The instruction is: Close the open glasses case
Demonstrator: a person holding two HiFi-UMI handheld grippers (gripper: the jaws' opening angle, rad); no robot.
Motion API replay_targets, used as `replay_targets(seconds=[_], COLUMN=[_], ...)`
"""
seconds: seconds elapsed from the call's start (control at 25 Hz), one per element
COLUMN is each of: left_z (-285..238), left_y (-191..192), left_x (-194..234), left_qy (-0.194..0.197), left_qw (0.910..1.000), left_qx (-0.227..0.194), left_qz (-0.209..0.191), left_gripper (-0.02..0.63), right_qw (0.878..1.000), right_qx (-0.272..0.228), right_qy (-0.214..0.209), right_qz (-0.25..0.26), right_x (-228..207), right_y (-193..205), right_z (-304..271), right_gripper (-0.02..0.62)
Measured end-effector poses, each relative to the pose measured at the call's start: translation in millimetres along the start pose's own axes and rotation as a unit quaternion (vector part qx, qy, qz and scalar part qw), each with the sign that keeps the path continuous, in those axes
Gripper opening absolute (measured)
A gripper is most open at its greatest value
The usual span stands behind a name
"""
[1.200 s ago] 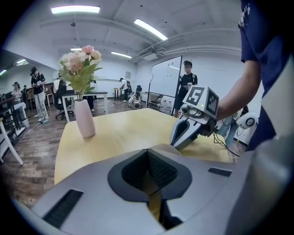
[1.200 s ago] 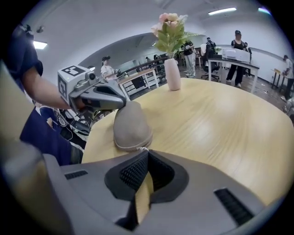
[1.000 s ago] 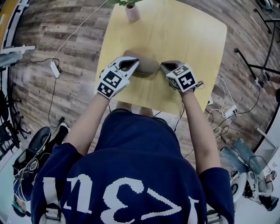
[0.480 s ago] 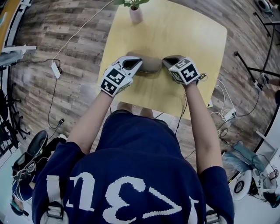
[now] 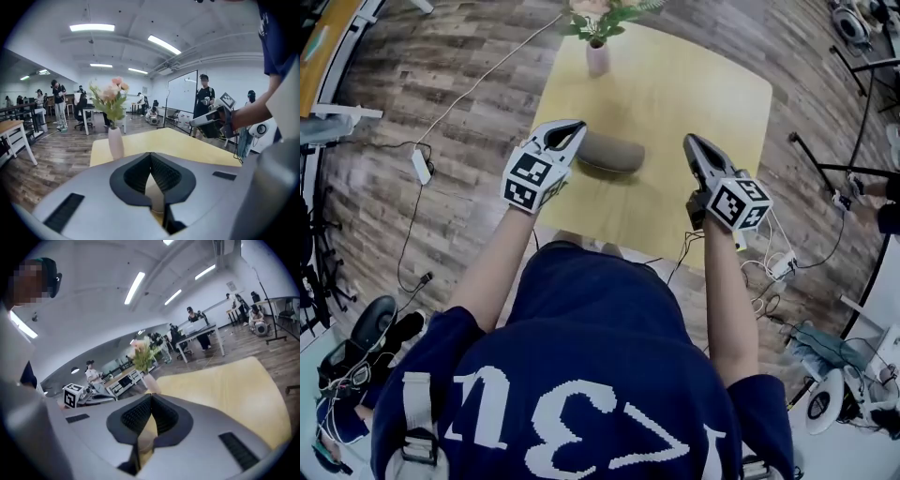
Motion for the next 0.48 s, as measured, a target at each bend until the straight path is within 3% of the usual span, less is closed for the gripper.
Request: replay_targets(seconds=[0.24,0.48], left_z=[42,90], left_y=[-78,-139], left_x=[18,28], left_qy=[-0.065,-0.103], left_qw=[0.9929,0.9737], left_qx=[-0.095,-0.202], left_qz=[-0.032,-0.025], left_gripper=[0.012,0.012], right_qw=[0.991,0.968], right_qx=[-0.121,-0.18], right_qy=[-0.025,-0.009], right_qz=[0.057,0.175], right_x=[38,74], right_y=[-91,-151], right_z=[39,69], right_gripper=[0.025,0.024])
Point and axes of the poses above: the fingertips, and each gripper's own axes: z backward along the fingers, x to its left, y out of its underside, the point moved 7 cm from there along z, backward along the fingers, and after that the axes turned 4 degrees about -x, right-handed, at the moved point
